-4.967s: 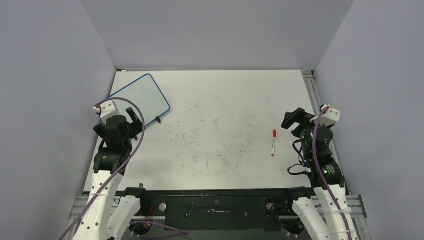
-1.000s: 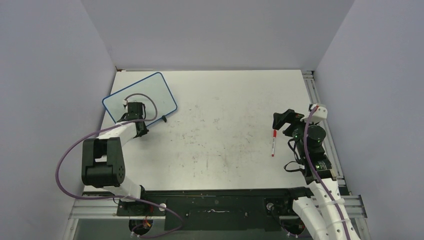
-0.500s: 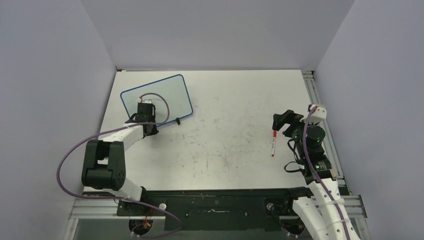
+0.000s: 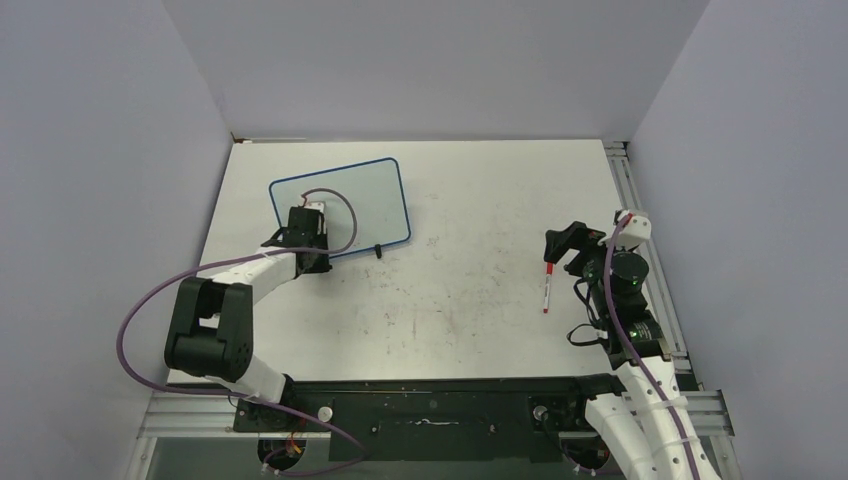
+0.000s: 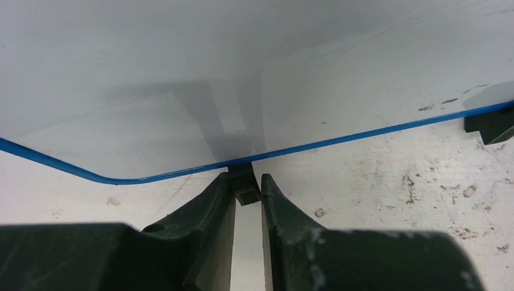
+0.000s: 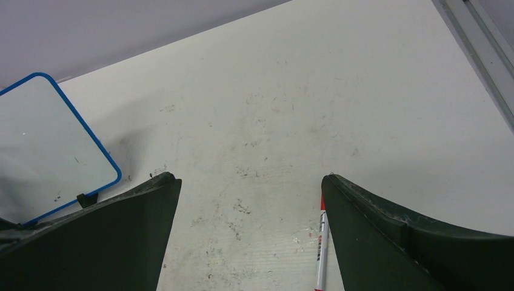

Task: Write a sentence on the whiteboard
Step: Move the whiteboard to the center of the board.

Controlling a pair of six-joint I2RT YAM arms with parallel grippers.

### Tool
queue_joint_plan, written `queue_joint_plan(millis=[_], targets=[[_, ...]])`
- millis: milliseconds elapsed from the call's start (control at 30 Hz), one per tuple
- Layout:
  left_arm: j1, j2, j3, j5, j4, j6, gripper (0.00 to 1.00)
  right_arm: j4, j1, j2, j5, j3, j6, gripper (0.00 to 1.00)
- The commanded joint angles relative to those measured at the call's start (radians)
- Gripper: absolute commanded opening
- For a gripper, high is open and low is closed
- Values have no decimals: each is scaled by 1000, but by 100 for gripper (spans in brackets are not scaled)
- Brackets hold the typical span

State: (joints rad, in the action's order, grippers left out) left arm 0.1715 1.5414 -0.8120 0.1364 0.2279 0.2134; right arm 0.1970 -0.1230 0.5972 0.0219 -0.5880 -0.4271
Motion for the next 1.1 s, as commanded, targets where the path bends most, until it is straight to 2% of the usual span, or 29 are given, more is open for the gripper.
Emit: queue_joint_plan(millis=[0, 400, 1067], targets=[[37, 14, -17, -70, -18, -39, 0, -25, 5, -9, -19, 6, 13, 90], [122, 23, -26, -65, 22, -43, 0, -24, 5, -12, -19, 11, 14, 90], [153, 77, -60, -102, 37, -62, 0, -29, 5, 0, -19, 21, 14, 90]])
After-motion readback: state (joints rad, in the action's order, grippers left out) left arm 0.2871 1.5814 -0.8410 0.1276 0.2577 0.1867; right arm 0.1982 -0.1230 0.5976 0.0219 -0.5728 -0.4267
